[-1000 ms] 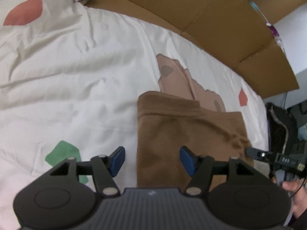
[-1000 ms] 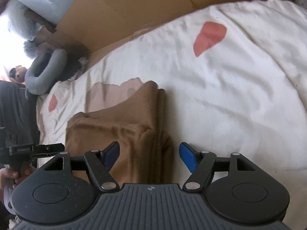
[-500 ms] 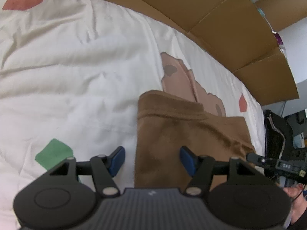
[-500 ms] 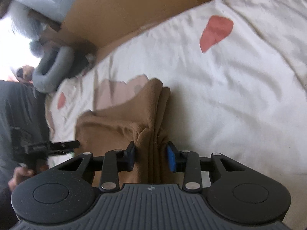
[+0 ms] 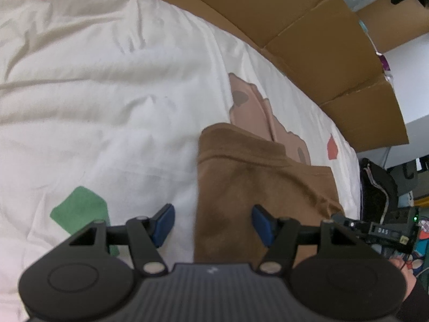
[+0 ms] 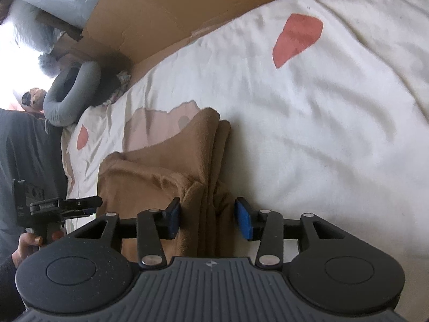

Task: Fold clothes
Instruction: 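Close the right tool on the shirt edge while the left tool closes beside it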

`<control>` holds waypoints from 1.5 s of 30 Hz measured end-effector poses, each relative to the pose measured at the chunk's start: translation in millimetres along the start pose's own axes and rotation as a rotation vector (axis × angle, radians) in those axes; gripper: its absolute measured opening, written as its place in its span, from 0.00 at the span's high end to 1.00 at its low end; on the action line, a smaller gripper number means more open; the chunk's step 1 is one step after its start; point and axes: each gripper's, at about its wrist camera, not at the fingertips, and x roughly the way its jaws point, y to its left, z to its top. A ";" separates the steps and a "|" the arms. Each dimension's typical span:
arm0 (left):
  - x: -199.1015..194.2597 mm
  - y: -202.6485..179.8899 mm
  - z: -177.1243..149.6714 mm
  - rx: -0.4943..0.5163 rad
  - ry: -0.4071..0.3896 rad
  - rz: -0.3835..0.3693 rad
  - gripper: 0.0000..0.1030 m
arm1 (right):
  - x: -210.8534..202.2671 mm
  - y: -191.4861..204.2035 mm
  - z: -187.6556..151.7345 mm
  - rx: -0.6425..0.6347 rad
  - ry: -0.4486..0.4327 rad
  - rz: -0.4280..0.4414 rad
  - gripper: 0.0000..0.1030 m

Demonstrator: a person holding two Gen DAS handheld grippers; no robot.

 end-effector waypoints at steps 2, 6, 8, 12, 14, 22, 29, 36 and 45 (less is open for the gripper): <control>1.2 1.0 1.2 0.005 -0.002 -0.016 0.36 | 1.2 -4.6 0.6 0.027 0.001 0.018 0.52; 6.5 0.2 6.5 0.009 -0.007 -0.039 0.44 | 3.5 -3.9 0.7 0.027 0.001 0.019 0.53; 9.6 -1.3 10.7 0.004 -0.004 -0.048 0.75 | 4.3 0.1 1.7 0.000 0.004 0.005 0.60; 1.1 -15.9 13.1 0.065 -0.073 -0.049 0.90 | -0.8 9.3 5.8 -0.054 0.015 -0.008 0.74; -2.3 -20.1 13.1 0.079 -0.074 -0.067 0.90 | -7.4 15.7 7.5 -0.087 0.010 0.001 0.74; -4.5 -3.8 8.1 0.045 -0.052 -0.037 0.46 | -12.9 8.1 9.1 -0.075 -0.005 -0.005 0.56; 2.2 3.7 -2.0 0.037 0.014 -0.074 0.46 | -7.5 -5.2 2.3 -0.024 0.009 0.019 0.50; 11.9 4.9 -2.1 0.016 0.035 -0.130 0.46 | 5.0 -4.7 2.4 -0.004 0.022 0.074 0.42; 22.9 1.0 3.1 0.007 0.027 -0.180 0.55 | 11.5 -3.9 1.3 0.012 0.023 0.094 0.70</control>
